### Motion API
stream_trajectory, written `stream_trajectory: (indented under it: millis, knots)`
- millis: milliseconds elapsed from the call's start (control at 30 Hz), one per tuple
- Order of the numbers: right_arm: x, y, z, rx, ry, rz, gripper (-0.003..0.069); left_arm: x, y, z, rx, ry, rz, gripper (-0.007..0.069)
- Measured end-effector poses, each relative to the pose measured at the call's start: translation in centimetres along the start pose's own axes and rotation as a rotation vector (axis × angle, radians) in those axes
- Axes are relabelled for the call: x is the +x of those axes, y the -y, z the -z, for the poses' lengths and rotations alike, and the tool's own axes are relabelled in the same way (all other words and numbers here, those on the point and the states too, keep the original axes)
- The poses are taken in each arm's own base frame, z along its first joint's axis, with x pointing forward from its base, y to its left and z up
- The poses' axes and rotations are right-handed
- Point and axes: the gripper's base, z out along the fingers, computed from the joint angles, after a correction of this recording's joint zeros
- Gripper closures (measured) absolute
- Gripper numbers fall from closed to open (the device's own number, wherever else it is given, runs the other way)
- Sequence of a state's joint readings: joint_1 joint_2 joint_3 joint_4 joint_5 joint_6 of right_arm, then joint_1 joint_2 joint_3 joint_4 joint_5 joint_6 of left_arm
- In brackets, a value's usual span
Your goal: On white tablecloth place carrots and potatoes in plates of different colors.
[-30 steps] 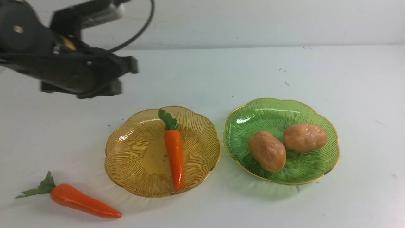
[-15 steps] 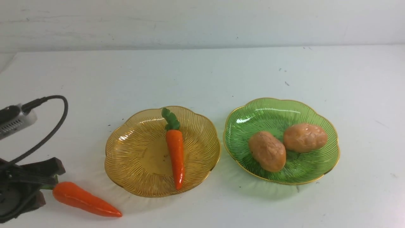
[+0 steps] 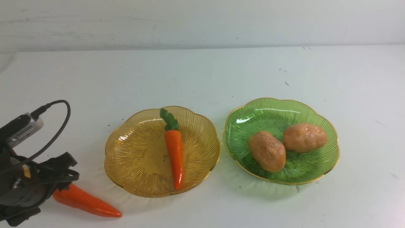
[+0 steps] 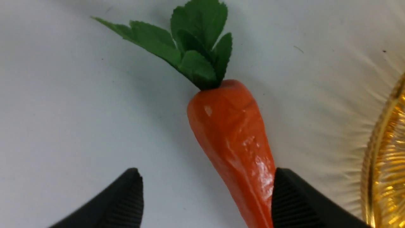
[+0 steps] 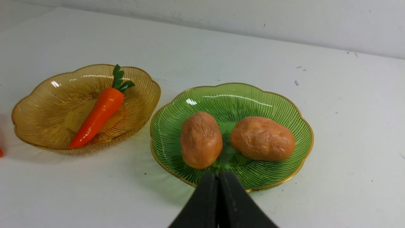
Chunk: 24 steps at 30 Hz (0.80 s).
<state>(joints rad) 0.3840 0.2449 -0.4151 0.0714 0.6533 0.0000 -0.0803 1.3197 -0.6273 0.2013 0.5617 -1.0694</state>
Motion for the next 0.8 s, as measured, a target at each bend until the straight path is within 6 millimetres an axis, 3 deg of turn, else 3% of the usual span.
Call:
stream_trajectory:
  millis: [200,433,533,700,800]
  knots:
    - [0.0,0.0,0.0,0.0,0.0,0.0,0.0674,-0.2,0.6,-2.3,-0.004,0.0,0.069,0.0099]
    - [0.0,0.0,0.0,0.0,0.0,0.0,0.0674,-0.3,1.9,-6.7,0.068,0.014,0.083,0.0101]
    - [0.0,0.0,0.0,0.0,0.0,0.0,0.0674,-0.4,2.2,-7.3,0.072,0.014,0.065,0.012]
    - [0.0,0.0,0.0,0.0,0.0,0.001,0.0674,-0.5,2.2,-7.5,0.05,0.013,-0.003,0.0268]
    - [0.0,0.0,0.0,0.0,0.0,0.001,0.0674,-0.7,1.8,-6.0,0.02,0.023,-0.102,0.0338]
